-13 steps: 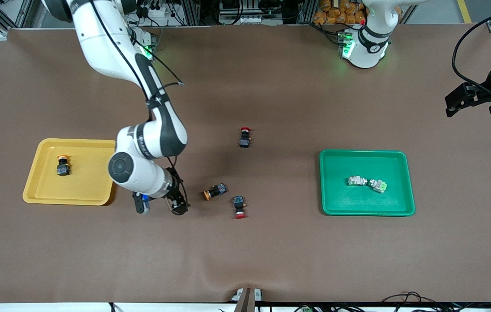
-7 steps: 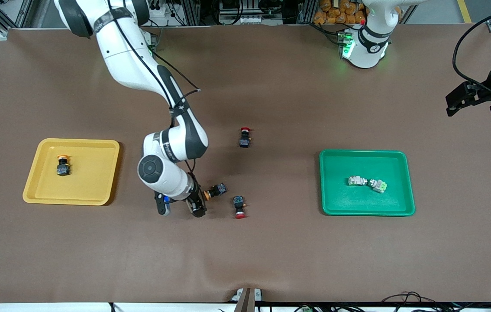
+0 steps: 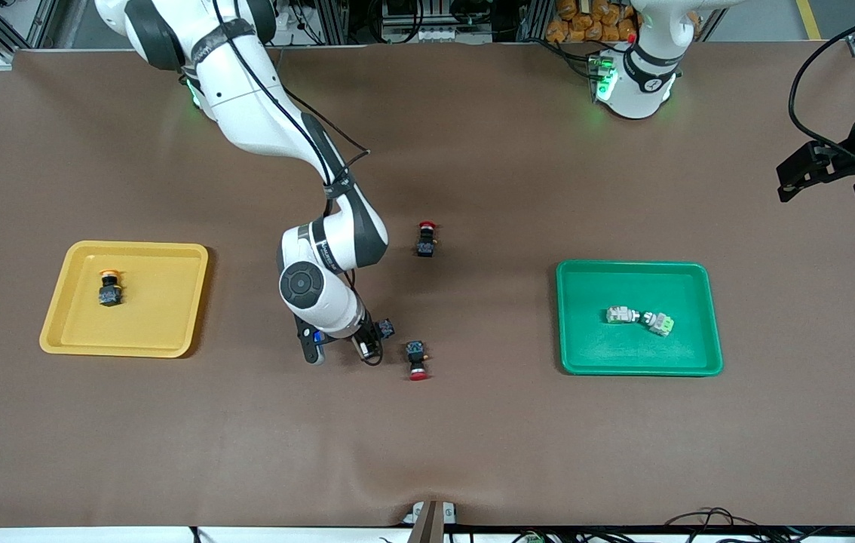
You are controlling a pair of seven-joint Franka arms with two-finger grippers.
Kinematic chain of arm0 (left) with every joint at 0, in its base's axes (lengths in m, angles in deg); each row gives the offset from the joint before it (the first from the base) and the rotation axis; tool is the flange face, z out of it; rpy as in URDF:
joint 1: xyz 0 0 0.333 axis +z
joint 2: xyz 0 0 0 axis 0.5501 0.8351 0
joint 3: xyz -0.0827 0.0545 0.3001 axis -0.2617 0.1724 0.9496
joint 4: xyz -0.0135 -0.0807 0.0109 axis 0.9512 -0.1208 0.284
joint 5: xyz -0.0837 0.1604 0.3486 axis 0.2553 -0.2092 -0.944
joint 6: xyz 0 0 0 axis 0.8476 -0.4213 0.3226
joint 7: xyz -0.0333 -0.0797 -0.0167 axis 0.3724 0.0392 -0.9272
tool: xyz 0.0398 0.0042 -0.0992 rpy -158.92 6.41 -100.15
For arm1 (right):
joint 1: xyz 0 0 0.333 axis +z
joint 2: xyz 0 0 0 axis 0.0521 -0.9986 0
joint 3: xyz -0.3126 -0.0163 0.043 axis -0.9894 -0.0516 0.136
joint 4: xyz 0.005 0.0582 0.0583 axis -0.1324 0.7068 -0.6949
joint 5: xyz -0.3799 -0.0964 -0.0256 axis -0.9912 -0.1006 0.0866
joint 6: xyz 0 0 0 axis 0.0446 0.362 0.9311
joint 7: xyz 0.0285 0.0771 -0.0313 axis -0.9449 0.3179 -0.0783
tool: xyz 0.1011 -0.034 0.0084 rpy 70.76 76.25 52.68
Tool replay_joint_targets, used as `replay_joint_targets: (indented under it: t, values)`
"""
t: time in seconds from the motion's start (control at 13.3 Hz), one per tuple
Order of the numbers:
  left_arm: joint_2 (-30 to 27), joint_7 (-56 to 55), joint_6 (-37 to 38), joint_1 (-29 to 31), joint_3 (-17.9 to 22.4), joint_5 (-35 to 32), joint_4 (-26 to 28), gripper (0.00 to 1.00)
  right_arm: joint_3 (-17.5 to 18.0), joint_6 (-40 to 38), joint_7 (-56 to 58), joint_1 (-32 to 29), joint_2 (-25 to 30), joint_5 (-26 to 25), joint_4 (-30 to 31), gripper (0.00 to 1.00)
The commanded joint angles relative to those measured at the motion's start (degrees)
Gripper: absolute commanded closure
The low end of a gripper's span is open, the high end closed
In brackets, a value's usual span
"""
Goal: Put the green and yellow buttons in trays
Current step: 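Carry the orange-capped button over the yellow tray with the right gripper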
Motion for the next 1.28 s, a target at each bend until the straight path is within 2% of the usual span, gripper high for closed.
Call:
replay_joint_targets:
  t: [0.0,0.3,0.45,0.68,1.2]
  values:
    - [-1.33,0.91,0.55,-0.33,0.31,0.93,0.53,0.0,-0.42,-2.38,-0.07,-0.57,0.15,-1.45,-1.45,1.0]
    - [-1.33,0.91,0.55,-0.33,0.4,0.93,0.53,0.0,-2.96,-16.18,9.13,-1.63,4.72,-2.24,0.04,1.0]
    - [-1.25,0.91,0.55,-0.24,0.4,0.93,0.53,0.0,-4.64,-16.73,16.68,-1.98,8.92,-2.24,4.94,1.0]
    - [-1.33,0.91,0.55,-0.15,0.49,0.93,0.45,0.0,-4.64,-17.07,28.81,-5.67,16.83,-2.07,13.47,1.0]
    - [-1.16,0.74,0.46,-0.15,0.93,0.93,-0.17,0.0,-4.9,-18.48,50.17,-12.78,24.93,-3.55,24.29,1.0]
